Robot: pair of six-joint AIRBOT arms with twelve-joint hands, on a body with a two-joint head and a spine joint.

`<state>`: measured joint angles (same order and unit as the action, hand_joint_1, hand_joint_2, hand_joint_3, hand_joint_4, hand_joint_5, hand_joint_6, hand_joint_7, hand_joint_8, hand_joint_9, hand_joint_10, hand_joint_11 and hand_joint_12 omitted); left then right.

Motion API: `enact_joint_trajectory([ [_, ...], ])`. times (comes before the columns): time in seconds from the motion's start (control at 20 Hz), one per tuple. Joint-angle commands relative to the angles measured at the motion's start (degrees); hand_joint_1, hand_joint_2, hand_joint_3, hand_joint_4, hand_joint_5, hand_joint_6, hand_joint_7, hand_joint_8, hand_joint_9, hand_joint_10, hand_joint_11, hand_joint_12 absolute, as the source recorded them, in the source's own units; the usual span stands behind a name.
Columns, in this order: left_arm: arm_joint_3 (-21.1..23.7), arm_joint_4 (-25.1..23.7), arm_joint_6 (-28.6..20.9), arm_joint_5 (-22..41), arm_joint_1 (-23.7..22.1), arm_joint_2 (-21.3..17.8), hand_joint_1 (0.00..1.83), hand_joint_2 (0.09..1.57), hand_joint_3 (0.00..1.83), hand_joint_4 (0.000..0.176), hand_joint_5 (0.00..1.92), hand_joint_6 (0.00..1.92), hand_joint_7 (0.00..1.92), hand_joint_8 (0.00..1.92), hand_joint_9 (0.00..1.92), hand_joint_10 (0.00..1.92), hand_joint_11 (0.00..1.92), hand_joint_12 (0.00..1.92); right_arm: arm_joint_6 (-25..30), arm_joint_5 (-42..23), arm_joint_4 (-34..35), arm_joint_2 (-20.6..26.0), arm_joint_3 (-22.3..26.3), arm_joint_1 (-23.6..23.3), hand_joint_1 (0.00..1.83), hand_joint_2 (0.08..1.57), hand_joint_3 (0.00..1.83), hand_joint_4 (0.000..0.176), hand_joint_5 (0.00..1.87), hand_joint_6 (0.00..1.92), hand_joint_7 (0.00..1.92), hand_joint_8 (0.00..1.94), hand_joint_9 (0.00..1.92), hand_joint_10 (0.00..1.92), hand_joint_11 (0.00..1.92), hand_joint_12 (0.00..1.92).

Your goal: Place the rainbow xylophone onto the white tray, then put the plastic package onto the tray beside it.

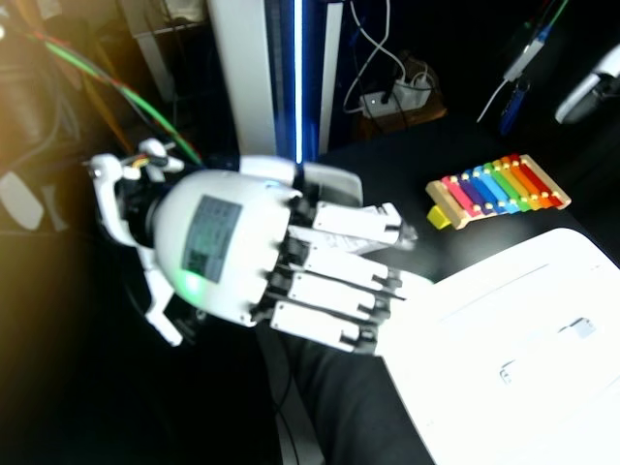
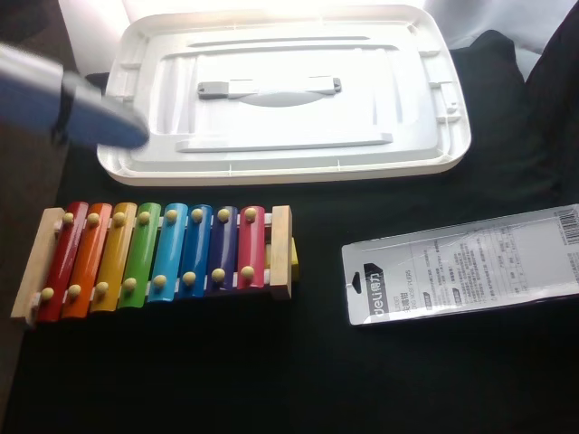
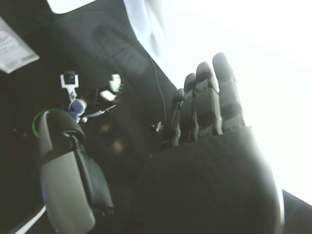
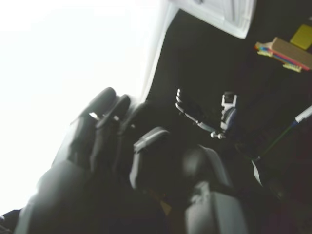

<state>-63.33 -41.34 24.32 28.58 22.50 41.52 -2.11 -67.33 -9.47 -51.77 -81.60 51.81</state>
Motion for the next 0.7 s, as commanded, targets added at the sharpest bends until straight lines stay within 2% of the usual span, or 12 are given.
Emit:
enact_joint_trajectory([
  [0.0, 0.3, 0.5, -1.6, 5.2, -0.4, -0.2, 0.60, 0.75, 0.00, 0.000, 0.00, 0.00, 0.10, 0.00, 0.18, 0.01, 0.07, 0.47, 0.5, -6.2, 3.2, 0.2, -0.3, -0.8, 0.45, 0.96, 0.00, 0.085, 0.10, 0.00, 0.12, 0.00, 0.11, 0.00, 0.00, 0.17],
  [0.05, 0.8, -1.5, -3.0, 5.1, -0.2, -0.2, 0.61, 0.74, 0.00, 0.000, 0.00, 0.00, 0.11, 0.01, 0.19, 0.01, 0.09, 0.47, 0.5, -6.2, 3.2, 0.2, -0.3, -0.8, 0.46, 0.99, 0.00, 0.083, 0.08, 0.00, 0.15, 0.01, 0.08, 0.00, 0.00, 0.05],
  [0.1, 1.2, -2.7, -3.8, 5.1, 0.0, -0.2, 0.59, 0.73, 0.00, 0.000, 0.00, 0.00, 0.11, 0.00, 0.20, 0.00, 0.14, 0.36, 0.5, -6.2, 3.2, 0.2, -0.3, -0.8, 0.46, 0.99, 0.00, 0.089, 0.07, 0.00, 0.07, 0.00, 0.04, 0.00, 0.00, 0.01],
  [0.2, 2.0, -3.4, -3.9, 5.1, 1.5, -0.1, 0.63, 0.73, 0.00, 0.000, 0.00, 0.00, 0.08, 0.00, 0.17, 0.00, 0.16, 0.14, 0.5, -6.2, 3.2, 0.1, -0.3, -0.8, 0.44, 0.96, 0.00, 0.092, 0.05, 0.00, 0.09, 0.01, 0.02, 0.00, 0.00, 0.00],
  [0.25, 2.2, -3.4, -3.9, 5.4, 2.6, 0.3, 0.63, 0.73, 0.00, 0.002, 0.00, 0.00, 0.08, 0.00, 0.18, 0.00, 0.18, 0.08, 0.5, -6.2, 3.2, 0.1, -0.3, -0.8, 0.45, 0.95, 0.00, 0.099, 0.06, 0.00, 0.10, 0.01, 0.01, 0.00, 0.00, 0.00],
  [0.3, 2.2, -3.4, -3.9, 5.4, 3.7, 0.9, 0.60, 0.72, 0.00, 0.000, 0.00, 0.00, 0.09, 0.01, 0.19, 0.01, 0.21, 0.08, 0.5, -6.2, 3.2, 0.1, -0.3, -0.9, 0.45, 0.95, 0.00, 0.105, 0.06, 0.00, 0.12, 0.02, 0.01, 0.00, 0.00, 0.00],
  [0.35, 2.1, -3.4, -3.9, 5.2, 4.4, 1.4, 0.63, 0.73, 0.00, 0.000, 0.00, 0.00, 0.02, 0.00, 0.09, 0.00, 0.16, 0.05, 0.5, -6.2, 3.2, 0.1, -0.3, -0.9, 0.45, 0.95, 0.00, 0.112, 0.06, 0.00, 0.11, 0.02, 0.01, 0.00, 0.00, 0.00],
  [0.4, 2.0, -3.5, -4.0, 5.2, 5.3, 2.1, 0.64, 0.73, 0.00, 0.000, 0.00, 0.00, 0.00, 0.00, 0.04, 0.00, 0.13, 0.04, 0.5, -6.2, 3.2, 0.1, -0.3, -0.9, 0.46, 0.96, 0.00, 0.111, 0.06, 0.00, 0.11, 0.01, 0.01, 0.00, 0.00, 0.00],
  [0.45, 1.8, -3.9, -4.4, 5.1, 5.6, 2.4, 0.67, 0.72, 0.00, 0.024, 0.00, 0.00, 0.00, 0.00, 0.01, 0.00, 0.11, 0.03, 0.5, -6.2, 3.2, 0.1, -0.3, -0.9, 0.47, 0.97, 0.00, 0.114, 0.05, 0.00, 0.10, 0.01, 0.00, 0.00, 0.00, 0.00],
  [0.55, 0.7, -7.7, -9.6, 5.0, 5.7, 3.8, 0.63, 0.72, 0.00, 0.018, 0.00, 0.00, 0.00, 0.00, 0.03, 0.01, 0.14, 0.04, 0.5, -6.2, 3.2, 0.1, -0.3, -0.9, 0.46, 0.99, 0.01, 0.115, 0.05, 0.00, 0.08, 0.00, 0.00, 0.00, 0.00, 0.00],
  [0.6, 0.3, -10.1, -12.0, 4.6, 5.8, 4.4, 0.61, 0.71, 0.00, 0.031, 0.00, 0.00, 0.00, 0.00, 0.03, 0.01, 0.13, 0.03, 0.5, -6.2, 3.2, 0.1, -0.3, -0.9, 0.46, 0.99, 0.01, 0.121, 0.05, 0.00, 0.08, 0.00, 0.00, 0.00, 0.00, 0.00],
  [0.65, 0.2, -11.9, -13.4, 4.2, 5.9, 4.8, 0.59, 0.70, 0.00, 0.032, 0.00, 0.00, 0.00, 0.00, 0.03, 0.01, 0.13, 0.03, 0.5, -6.2, 3.1, 0.1, -0.3, -0.9, 0.47, 0.99, 0.01, 0.123, 0.04, 0.00, 0.09, 0.00, 0.00, 0.00, 0.00, 0.00],
])
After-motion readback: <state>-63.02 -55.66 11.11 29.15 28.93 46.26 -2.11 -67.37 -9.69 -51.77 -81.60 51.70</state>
